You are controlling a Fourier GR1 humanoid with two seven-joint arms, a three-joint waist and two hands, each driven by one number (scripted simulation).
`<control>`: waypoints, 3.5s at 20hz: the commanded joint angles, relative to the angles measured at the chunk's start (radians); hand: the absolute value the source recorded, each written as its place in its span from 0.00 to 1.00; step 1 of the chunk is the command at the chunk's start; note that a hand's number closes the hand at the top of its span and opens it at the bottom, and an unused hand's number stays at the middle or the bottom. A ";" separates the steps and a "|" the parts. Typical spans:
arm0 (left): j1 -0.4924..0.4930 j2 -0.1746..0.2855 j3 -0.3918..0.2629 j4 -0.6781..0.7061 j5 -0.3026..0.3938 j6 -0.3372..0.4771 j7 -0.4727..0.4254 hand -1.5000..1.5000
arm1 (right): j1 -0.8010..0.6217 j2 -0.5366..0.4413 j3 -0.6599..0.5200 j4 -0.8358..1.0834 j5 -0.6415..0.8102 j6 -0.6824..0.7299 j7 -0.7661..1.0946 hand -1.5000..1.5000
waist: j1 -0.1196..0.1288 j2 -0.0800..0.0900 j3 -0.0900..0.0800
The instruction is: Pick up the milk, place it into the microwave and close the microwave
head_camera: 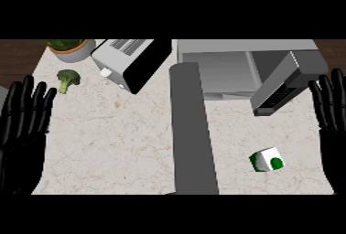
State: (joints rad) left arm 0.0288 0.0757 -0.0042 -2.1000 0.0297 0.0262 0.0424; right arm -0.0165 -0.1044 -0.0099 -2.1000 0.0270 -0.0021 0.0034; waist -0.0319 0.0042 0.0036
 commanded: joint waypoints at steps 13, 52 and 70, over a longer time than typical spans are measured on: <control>0.194 0.031 0.117 -0.064 0.317 -0.218 -0.011 0.00 | 0.385 0.012 -0.025 -0.252 -0.144 0.152 -0.015 0.00 | 0.032 -0.007 -0.004; 0.531 0.023 0.461 -0.305 0.698 -0.517 0.065 0.00 | 0.140 0.021 -0.254 1.044 0.200 0.002 -0.771 0.00 | 0.047 -0.005 -0.002; 0.596 -0.002 0.553 -0.258 0.791 -0.650 0.051 0.00 | -0.153 -0.089 -0.360 1.649 0.148 0.087 -1.102 0.00 | 0.053 -0.005 -0.002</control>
State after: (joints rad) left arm 0.5834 0.0931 0.5283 -2.3048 0.7629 -0.5919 0.0986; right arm -0.1250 -0.2085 -0.3547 -0.5090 0.2016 0.0504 -1.0311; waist 0.0117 -0.0022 -0.0162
